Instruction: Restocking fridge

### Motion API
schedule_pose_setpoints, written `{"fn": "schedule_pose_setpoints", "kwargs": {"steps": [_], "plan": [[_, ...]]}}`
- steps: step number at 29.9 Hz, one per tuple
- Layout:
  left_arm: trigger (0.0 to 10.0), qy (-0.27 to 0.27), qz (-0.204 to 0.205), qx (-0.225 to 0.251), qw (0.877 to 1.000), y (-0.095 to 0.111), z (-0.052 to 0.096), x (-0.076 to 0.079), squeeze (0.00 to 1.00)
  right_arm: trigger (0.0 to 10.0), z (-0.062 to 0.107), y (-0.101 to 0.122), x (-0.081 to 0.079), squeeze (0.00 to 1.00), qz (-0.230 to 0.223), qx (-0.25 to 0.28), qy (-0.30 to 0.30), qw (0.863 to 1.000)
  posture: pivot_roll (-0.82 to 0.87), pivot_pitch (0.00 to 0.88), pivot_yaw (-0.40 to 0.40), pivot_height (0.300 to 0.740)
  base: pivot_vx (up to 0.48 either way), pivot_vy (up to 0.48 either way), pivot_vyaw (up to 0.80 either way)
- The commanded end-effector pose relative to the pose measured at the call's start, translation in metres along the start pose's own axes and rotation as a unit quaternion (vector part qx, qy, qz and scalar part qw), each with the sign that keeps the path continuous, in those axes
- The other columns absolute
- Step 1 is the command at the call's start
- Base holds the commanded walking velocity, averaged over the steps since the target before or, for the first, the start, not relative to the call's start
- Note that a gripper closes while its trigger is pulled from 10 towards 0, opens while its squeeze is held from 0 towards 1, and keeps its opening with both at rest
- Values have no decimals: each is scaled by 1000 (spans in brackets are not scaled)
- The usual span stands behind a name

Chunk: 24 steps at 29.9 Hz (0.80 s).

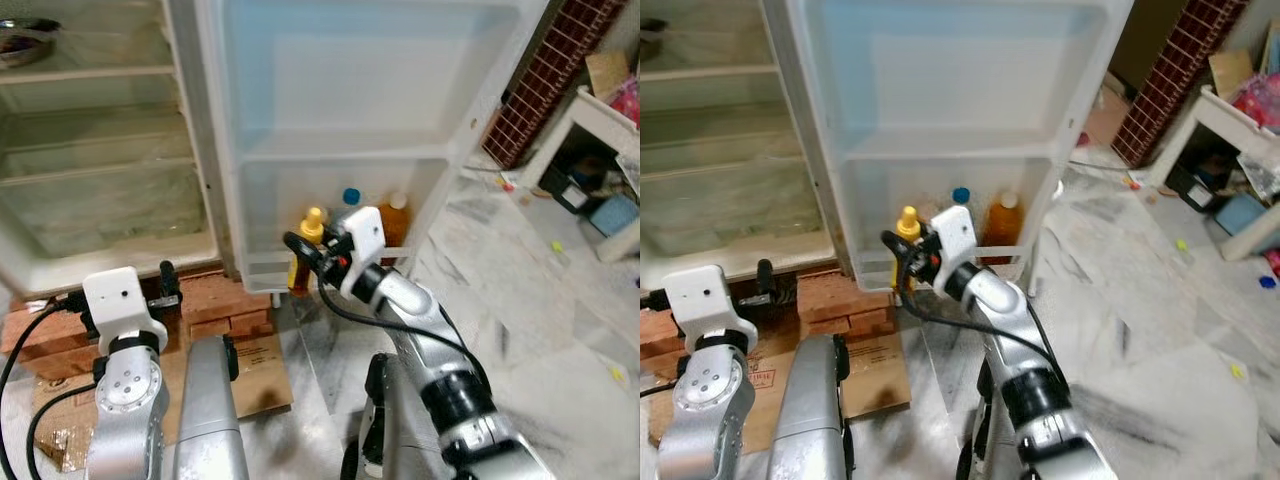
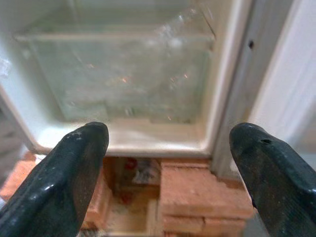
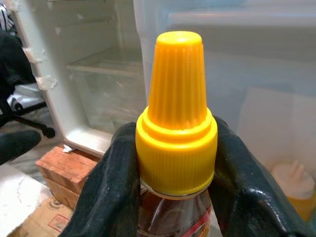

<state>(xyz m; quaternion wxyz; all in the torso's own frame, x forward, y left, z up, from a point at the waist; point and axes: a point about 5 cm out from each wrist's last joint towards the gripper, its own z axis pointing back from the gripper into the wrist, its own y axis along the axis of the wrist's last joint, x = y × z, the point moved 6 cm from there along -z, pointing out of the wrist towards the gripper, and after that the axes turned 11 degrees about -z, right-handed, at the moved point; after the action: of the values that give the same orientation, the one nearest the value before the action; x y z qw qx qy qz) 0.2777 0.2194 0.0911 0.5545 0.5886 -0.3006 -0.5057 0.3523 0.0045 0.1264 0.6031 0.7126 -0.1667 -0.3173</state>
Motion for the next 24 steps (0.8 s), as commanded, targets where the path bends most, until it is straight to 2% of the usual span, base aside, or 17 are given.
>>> {"fn": "schedule_pose_setpoints", "kwargs": {"steps": [1, 7, 13, 19, 24], "plan": [[10000, 12, -9, 2, 1000, 4, 3, -6, 0, 10000, -6, 5, -6, 0, 21, 7, 18, 1000, 166, 165, -102, 471, 0, 266, 0], [10000, 11, -15, -3, 1000, 3, 8, -9, 0, 10000, -13, 10, -12, 0, 40, 18, 36, 998, 175, 191, -99, 436, 0, 84, 0], [10000, 15, -19, -4, 1000, 6, 13, -11, 0, 10000, -16, 12, -10, 0, 56, 25, 32, 998, 195, 204, -107, 436, 0, 0, 0], [10000, 32, -43, 6, 999, 11, 26, -22, 0, 10000, -25, 22, -4, 0, 159, 48, -7, 986, 238, 234, -119, 436, 0, 0, 0], [10000, 39, -53, -2, 998, 10, 41, -32, 0, 10000, -38, 36, -9, 0, 176, 76, -12, 981, 282, 265, -113, 436, 0, 0, 0]]}}
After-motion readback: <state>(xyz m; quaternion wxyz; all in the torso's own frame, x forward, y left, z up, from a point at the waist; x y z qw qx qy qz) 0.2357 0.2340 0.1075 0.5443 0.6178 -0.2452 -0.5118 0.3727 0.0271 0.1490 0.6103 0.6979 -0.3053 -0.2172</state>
